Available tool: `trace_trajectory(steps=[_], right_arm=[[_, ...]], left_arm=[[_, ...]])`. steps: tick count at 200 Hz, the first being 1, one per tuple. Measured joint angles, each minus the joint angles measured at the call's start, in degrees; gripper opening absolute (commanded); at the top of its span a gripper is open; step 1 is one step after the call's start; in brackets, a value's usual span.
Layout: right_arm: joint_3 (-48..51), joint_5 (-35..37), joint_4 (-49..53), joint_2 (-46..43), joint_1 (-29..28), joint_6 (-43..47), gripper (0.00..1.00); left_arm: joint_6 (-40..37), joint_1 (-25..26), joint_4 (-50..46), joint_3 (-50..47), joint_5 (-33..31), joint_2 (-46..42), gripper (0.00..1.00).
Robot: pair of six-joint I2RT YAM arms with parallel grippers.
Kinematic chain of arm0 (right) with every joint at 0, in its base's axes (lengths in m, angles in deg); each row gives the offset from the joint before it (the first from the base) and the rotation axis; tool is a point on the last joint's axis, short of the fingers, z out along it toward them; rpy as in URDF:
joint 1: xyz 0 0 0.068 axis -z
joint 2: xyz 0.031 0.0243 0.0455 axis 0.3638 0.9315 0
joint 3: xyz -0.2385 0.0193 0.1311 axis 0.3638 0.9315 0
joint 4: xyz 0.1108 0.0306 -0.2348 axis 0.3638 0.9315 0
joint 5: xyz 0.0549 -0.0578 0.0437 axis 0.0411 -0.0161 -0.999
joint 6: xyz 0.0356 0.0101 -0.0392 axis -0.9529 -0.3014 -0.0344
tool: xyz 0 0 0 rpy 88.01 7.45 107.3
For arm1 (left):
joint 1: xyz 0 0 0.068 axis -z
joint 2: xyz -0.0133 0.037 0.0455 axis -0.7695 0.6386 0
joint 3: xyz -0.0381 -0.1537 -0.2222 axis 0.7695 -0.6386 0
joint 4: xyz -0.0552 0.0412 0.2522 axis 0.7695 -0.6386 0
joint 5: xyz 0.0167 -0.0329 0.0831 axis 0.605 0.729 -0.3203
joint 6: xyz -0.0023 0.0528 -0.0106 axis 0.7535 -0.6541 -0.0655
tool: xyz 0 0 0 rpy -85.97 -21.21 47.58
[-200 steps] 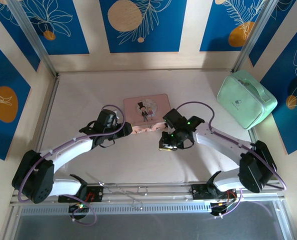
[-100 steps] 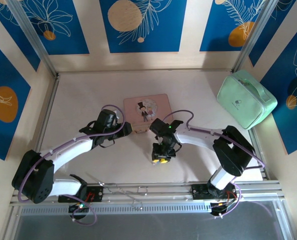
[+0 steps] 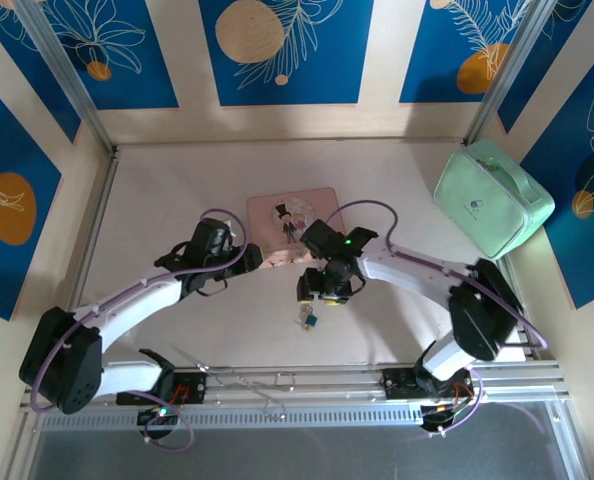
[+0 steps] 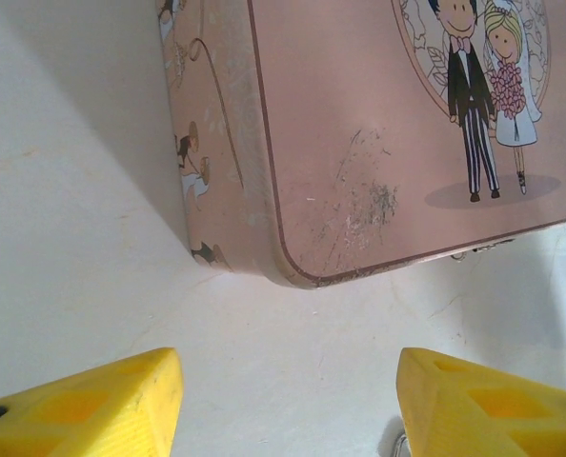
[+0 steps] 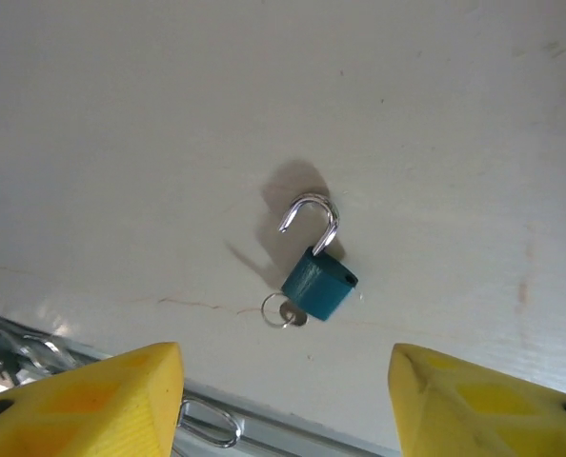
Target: Unlock the padlock with the key
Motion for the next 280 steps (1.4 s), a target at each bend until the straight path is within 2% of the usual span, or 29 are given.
trace_trajectory(steps=[15,38,46,49,51,75,81,92,108,129,150,186,210,230,247,263,280], right_arm=[[-1.0,4.6,1.5,-6.9,0.0,0.2,0.68],[-1.8,12.7,1.9,-18.1,-0.1,1.0,0.72],[-1.7,15.3,1.6,-21.9,-0.1,1.8,0.86],[-1.5,16.2,1.4,-23.3,0.0,1.9,0.97],[-1.4,16.7,0.9,-24.3,0.0,2.4,1.00],[4.0,23.2,-4.5,-33.3,1.5,7.4,1.00],[6.1,25.5,-5.7,-35.0,2.4,7.8,0.94],[11.2,31.0,-8.8,-37.2,4.2,7.7,0.97],[20.9,37.1,-14.4,-39.8,7.4,10.2,0.96],[32.4,41.4,-22.3,-41.2,12.8,15.8,0.96],[36.5,44.4,-28.1,-39.7,18.7,17.8,1.00],[35.6,47.8,-35.9,-33.8,26.7,20.4,0.99],[37.4,48.6,-47.9,-30.0,29.2,26.6,0.99],[40.7,45.8,-56.5,-26.2,34.8,28.8,0.99],[41.9,43.1,-59.8,-22.1,38.8,30.2,0.99],[42.0,39.3,-65.7,-18.1,40.2,32.3,0.99],[42.1,33.9,-74.3,-13.8,40.9,34.6,0.99]], left_arm=[[-1.2,-0.1,-2.7,2.1,-0.9,-0.8,0.66],[-4.5,-0.7,-7.2,7.9,-3.6,-3.4,0.76],[-5.9,-0.8,-8.6,10.5,-5.5,-4.8,0.80],[-7.0,-0.8,-9.0,11.5,-6.4,-5.5,0.81],[-7.1,-0.8,-9.3,12.2,-7.1,-5.8,0.82],[-12.5,-1.0,-10.1,17.9,-18.6,-11.6,0.92],[-14.0,-1.0,-9.3,17.9,-21.9,-13.2,0.94],[-19.6,-1.2,-5.7,16.1,-27.9,-16.3,1.00],[-27.0,-1.4,0.4,10.7,-35.7,-18.9,0.99],[-33.9,-4.2,7.2,3.2,-42.8,-16.6,0.99],[-37.1,-9.4,10.9,-2.6,-46.2,-9.0,0.99],[-39.9,-15.4,21.4,-10.9,-48.4,1.8,0.99],[-41.8,-16.8,31.8,-14.5,-46.6,7.0,0.99],[-43.5,-17.5,39.3,-16.4,-42.0,9.1,0.99],[-44.7,-18.2,46.9,-18.1,-38.2,9.8,0.99],[-45.9,-18.4,57.0,-20.2,-36.3,12.9,0.99],[-46.3,-18.9,59.5,-21.0,-33.8,15.0,0.99]])
